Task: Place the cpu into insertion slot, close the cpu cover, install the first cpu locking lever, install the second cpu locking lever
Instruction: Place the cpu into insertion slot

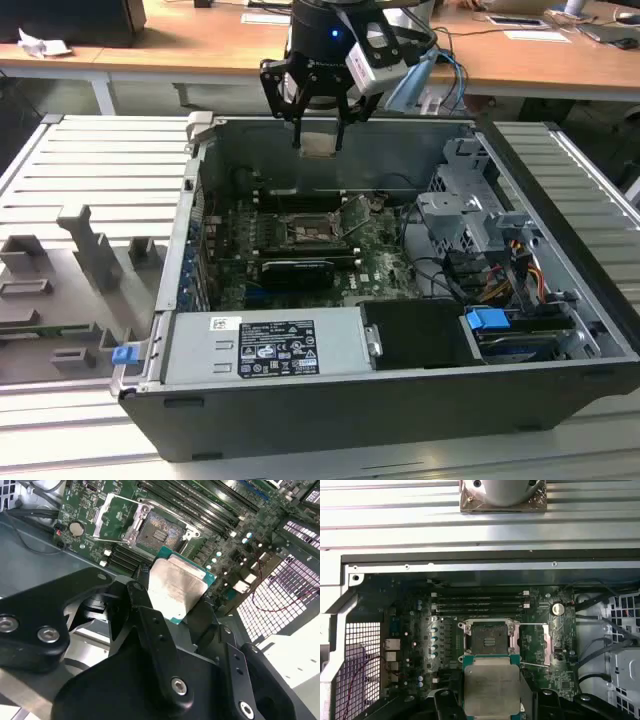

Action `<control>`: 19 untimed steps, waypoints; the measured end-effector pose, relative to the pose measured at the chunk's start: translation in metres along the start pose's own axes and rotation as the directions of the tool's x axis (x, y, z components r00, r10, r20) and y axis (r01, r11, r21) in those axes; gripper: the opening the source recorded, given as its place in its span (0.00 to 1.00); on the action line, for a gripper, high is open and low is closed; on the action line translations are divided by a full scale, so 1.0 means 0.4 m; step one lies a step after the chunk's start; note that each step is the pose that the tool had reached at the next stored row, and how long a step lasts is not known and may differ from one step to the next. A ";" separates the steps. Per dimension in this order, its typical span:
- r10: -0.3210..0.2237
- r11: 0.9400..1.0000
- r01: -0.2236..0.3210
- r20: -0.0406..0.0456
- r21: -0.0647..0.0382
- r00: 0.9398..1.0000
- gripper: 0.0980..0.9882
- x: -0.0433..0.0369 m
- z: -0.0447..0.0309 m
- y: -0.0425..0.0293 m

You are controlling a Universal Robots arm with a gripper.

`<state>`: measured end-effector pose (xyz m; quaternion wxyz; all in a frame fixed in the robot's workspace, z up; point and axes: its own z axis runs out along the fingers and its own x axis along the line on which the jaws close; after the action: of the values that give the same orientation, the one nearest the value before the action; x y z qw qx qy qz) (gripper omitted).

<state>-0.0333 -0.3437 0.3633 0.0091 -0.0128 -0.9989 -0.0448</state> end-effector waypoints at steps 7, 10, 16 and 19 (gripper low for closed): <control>0.023 1.000 -0.023 0.002 0.000 1.000 0.50 0.000 0.000 0.000; 0.041 0.999 -0.041 0.004 -0.001 0.999 0.50 0.000 0.000 0.000; 0.092 0.996 -0.092 0.008 -0.002 0.996 0.50 0.000 0.000 0.000; 0.119 0.993 -0.119 0.010 -0.003 0.993 0.50 0.000 0.000 0.000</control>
<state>-0.0333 -0.3437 0.3632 0.0064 -0.0724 -0.9963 -0.0453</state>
